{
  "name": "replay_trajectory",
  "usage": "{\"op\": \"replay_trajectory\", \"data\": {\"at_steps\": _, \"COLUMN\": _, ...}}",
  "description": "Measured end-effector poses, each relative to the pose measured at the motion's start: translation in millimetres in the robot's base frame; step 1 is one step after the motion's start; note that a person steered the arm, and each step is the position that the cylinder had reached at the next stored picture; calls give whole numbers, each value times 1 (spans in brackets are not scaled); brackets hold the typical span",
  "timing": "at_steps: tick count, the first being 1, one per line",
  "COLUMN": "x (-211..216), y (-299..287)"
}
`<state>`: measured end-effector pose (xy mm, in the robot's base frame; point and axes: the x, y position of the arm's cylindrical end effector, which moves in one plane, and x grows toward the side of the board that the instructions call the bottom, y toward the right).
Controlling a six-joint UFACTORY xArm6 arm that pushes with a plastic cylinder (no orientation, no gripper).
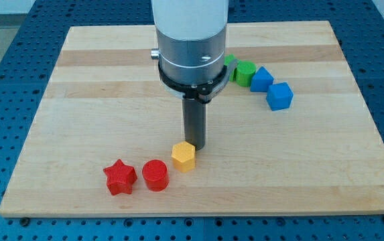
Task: Slide the yellow hexagon to the right of red circle
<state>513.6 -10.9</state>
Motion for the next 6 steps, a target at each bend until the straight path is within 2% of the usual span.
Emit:
{"op": "replay_trajectory", "data": {"at_steps": 1, "x": 35, "y": 0}}
{"op": "replay_trajectory", "data": {"at_steps": 3, "x": 1, "y": 3}}
{"op": "replay_trajectory", "data": {"at_steps": 4, "x": -38, "y": 3}}
{"op": "replay_trajectory", "data": {"at_steps": 6, "x": -189, "y": -6}}
